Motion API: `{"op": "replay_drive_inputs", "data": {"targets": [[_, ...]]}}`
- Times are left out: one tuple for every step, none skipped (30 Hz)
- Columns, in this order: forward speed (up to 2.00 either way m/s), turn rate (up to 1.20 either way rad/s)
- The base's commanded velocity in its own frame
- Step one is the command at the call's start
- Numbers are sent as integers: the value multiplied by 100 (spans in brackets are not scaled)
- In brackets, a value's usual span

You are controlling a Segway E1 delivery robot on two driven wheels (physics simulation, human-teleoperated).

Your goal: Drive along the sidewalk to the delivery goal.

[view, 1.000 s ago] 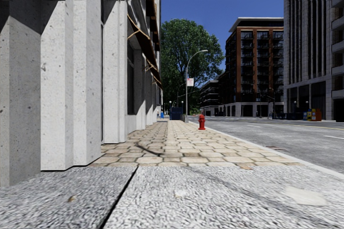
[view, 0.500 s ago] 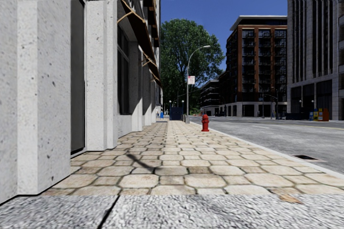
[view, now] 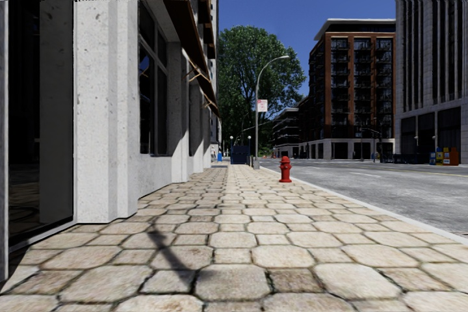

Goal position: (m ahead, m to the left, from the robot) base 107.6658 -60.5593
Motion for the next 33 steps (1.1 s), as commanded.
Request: {"op": "replay_drive_inputs", "data": {"targets": [[200, 0], [200, 0], [200, 0], [200, 0], [200, 0], [200, 0], [200, 0], [200, 0], [200, 0], [200, 0], [200, 0], [200, 0], [200, 0], [200, 0], [200, 0], [200, 0], [200, 0], [200, 0], [200, 0], [200, 0], [200, 0], [200, 0], [200, 0], [200, 0], [200, 0], [200, 0], [200, 0], [200, 0], [200, 0], [200, 0], [200, 0], [200, 0], [200, 0]]}}
